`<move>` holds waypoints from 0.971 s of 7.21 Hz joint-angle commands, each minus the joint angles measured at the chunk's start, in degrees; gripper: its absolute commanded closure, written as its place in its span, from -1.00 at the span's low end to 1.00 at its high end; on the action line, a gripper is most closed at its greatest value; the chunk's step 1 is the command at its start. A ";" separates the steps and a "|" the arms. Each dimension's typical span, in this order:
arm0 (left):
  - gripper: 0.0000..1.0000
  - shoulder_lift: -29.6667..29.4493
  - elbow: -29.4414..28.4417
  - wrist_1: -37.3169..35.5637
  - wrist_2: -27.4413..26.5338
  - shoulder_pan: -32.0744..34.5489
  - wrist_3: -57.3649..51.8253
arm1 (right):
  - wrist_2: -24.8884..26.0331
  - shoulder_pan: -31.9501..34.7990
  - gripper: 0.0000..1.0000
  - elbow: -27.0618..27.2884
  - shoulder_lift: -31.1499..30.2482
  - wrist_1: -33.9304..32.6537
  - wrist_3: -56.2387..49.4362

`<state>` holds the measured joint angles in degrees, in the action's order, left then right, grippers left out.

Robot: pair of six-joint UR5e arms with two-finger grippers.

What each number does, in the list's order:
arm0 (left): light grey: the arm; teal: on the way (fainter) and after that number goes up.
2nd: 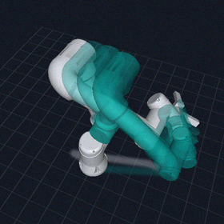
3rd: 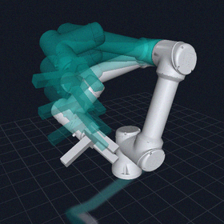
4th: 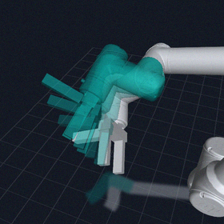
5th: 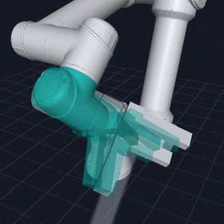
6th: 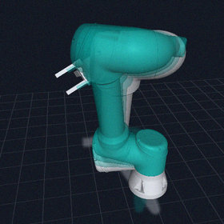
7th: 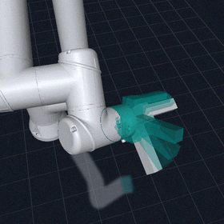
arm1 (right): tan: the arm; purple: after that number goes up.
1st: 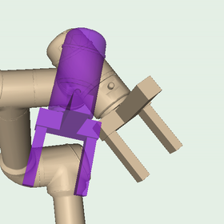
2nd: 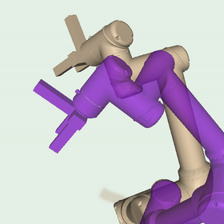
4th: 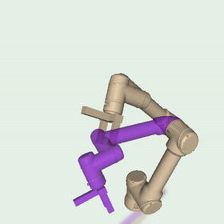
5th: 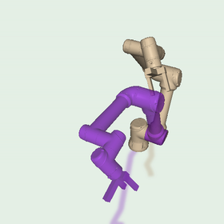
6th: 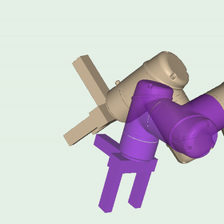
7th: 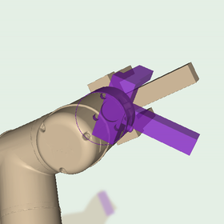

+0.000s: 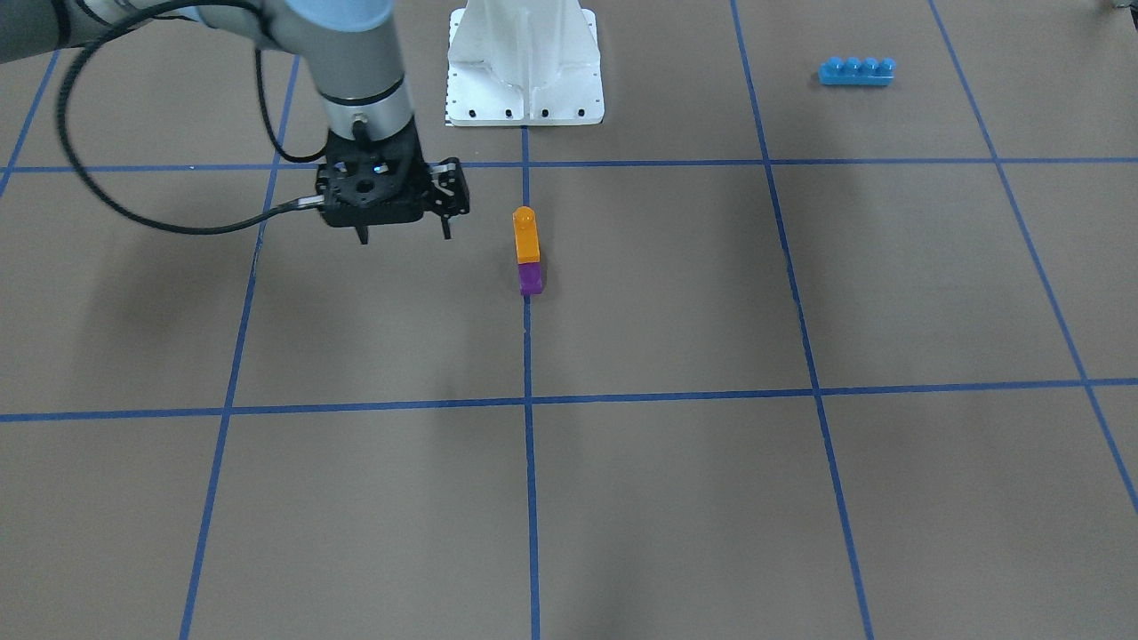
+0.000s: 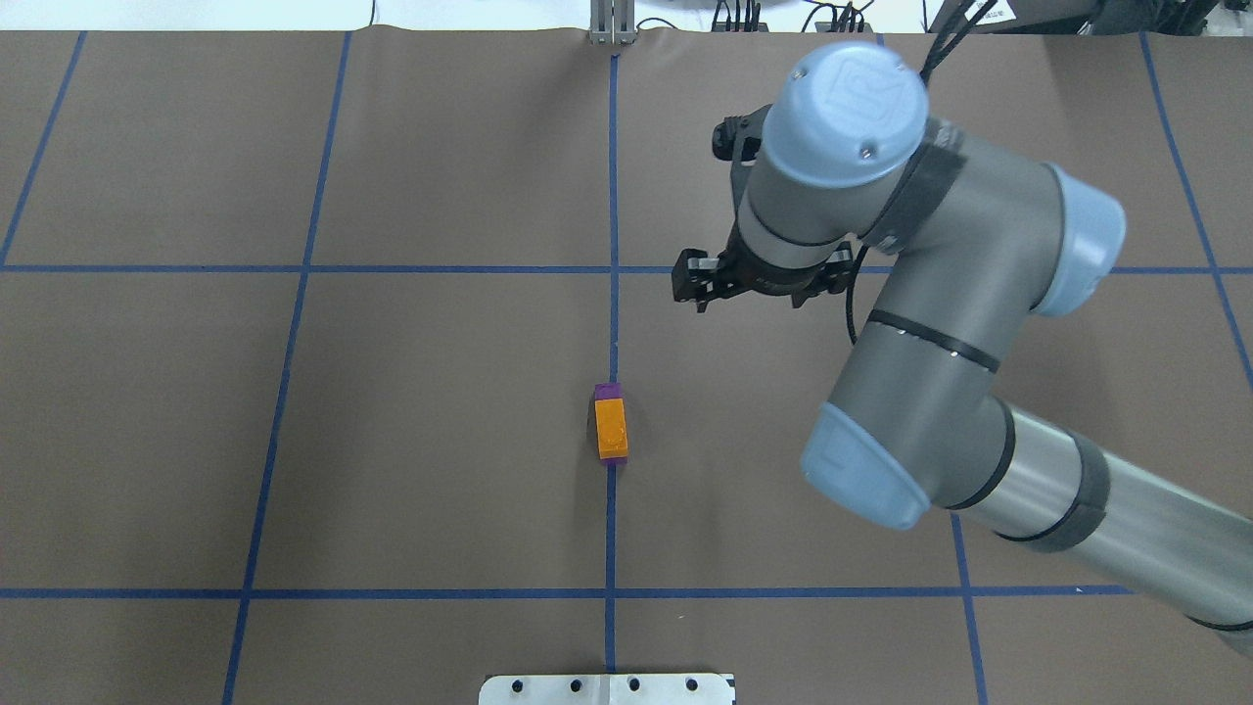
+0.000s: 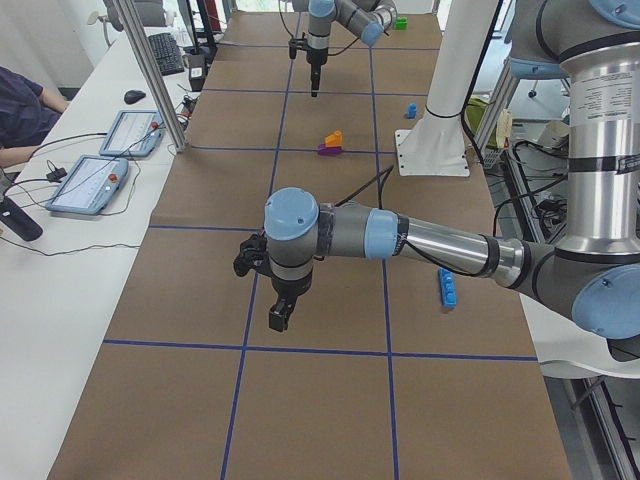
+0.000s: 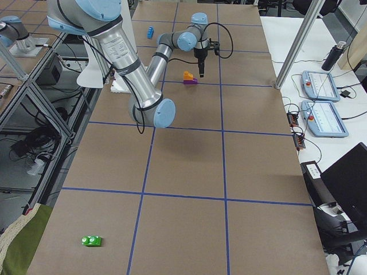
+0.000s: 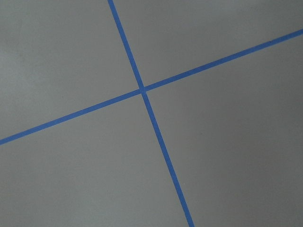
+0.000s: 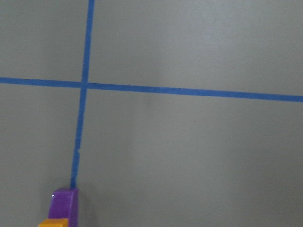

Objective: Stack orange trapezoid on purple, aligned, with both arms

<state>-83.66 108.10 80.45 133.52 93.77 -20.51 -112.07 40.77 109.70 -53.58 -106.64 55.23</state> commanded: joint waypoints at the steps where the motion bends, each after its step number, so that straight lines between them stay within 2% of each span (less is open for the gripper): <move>1: -1.00 1.48 -0.34 0.76 -0.02 0.01 -0.06 | -6.38 11.12 -1.00 1.91 -8.70 0.21 -17.35; 4: -1.00 1.91 1.76 0.15 -0.37 0.54 0.03 | -14.54 30.17 -1.00 1.22 -24.06 0.29 -47.99; 5: -1.00 2.00 1.50 0.06 -0.37 0.54 0.12 | -15.27 35.99 -1.00 1.13 -29.34 0.38 -52.98; 7: -1.00 2.09 1.06 -0.03 -0.02 0.54 0.12 | -15.28 42.00 -1.00 0.95 -37.88 0.47 -58.89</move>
<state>-81.61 109.32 80.47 133.37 94.28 -20.40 -127.12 78.96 110.82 -86.41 -106.25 0.24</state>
